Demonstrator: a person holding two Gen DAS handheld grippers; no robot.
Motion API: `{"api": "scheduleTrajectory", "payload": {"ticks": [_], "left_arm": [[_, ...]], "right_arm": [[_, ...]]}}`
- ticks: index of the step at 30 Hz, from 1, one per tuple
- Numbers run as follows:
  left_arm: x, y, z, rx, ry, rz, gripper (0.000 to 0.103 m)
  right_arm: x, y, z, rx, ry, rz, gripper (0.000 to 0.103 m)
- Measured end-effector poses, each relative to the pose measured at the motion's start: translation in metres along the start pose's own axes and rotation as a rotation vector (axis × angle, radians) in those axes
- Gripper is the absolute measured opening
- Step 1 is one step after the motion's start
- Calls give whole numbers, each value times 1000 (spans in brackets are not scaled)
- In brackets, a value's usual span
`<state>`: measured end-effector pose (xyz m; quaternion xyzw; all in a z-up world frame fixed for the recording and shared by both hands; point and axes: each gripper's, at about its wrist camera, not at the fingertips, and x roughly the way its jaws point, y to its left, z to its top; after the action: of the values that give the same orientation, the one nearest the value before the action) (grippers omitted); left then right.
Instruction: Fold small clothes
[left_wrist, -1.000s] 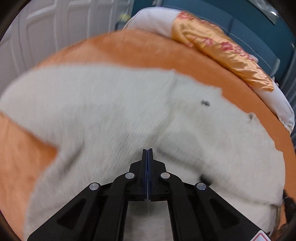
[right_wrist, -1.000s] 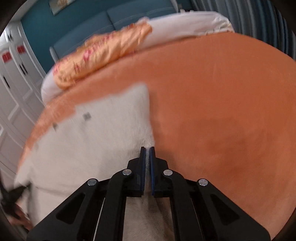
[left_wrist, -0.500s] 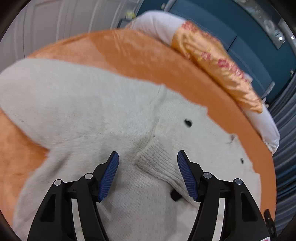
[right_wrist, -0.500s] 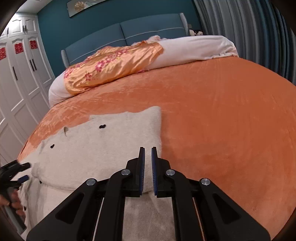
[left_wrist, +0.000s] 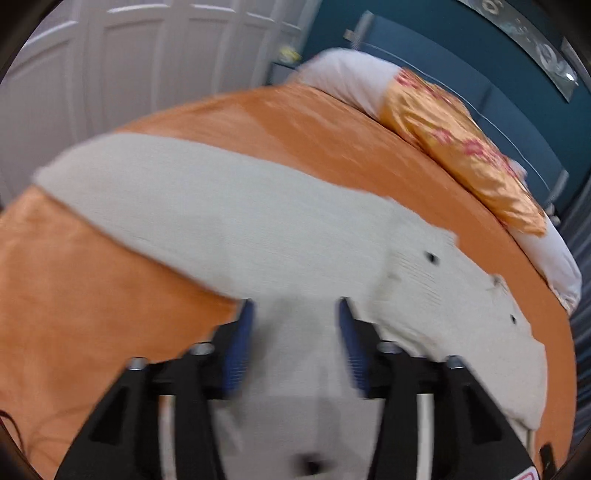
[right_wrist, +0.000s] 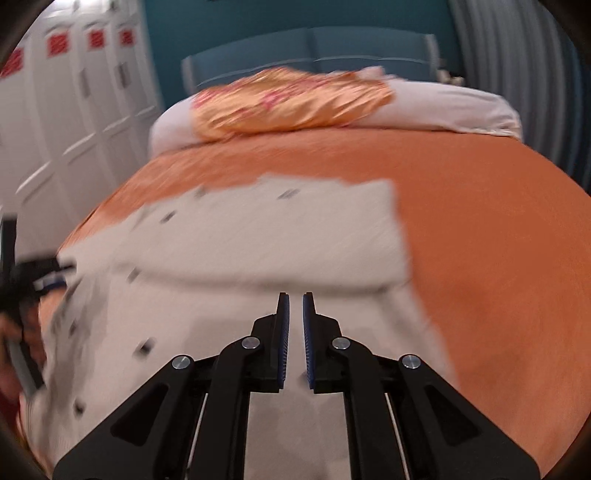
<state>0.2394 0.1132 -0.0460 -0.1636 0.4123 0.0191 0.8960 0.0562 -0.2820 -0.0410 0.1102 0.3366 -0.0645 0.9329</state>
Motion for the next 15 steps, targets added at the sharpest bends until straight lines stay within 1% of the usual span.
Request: {"api": "scheduleTrajectory", "payload": {"ticks": [1,2,3,4,5,6,7,8,11,12,13,15], "left_arm": [[-7,18,6,-8,-22,26,61],[-11,33,12,-12,-37,53,66],[-14,53,22,-15,-52,94,69],[-15,69,30,-20,-56,128,69],[-15,85,38,-34,-60,155,69],[-13,110,51,-62,-63,179,69],[-11,123,58,-83,-60,198,69],[-8,145,69,-123,-60,213,69],[6,190,89,-220,-63,242,69],[11,199,92,-243,-53,245,69],[18,213,96,-286,-36,249,69],[28,241,97,-377,-22,227,69]], "right_arm": [[-2,10,-10,-9,22,24,8],[-3,22,-21,-15,51,50,8],[-2,30,-34,-23,71,64,10],[-2,37,-41,-32,90,76,15],[-3,47,-50,-46,112,83,17],[-3,55,-57,-60,127,87,18],[-5,61,-64,-73,142,93,18],[-5,67,-67,-82,151,95,18],[-5,79,-72,-99,166,87,21],[-6,81,-73,-101,169,81,24],[-6,83,-74,-105,172,74,26],[-6,88,-76,-115,175,62,26]]}}
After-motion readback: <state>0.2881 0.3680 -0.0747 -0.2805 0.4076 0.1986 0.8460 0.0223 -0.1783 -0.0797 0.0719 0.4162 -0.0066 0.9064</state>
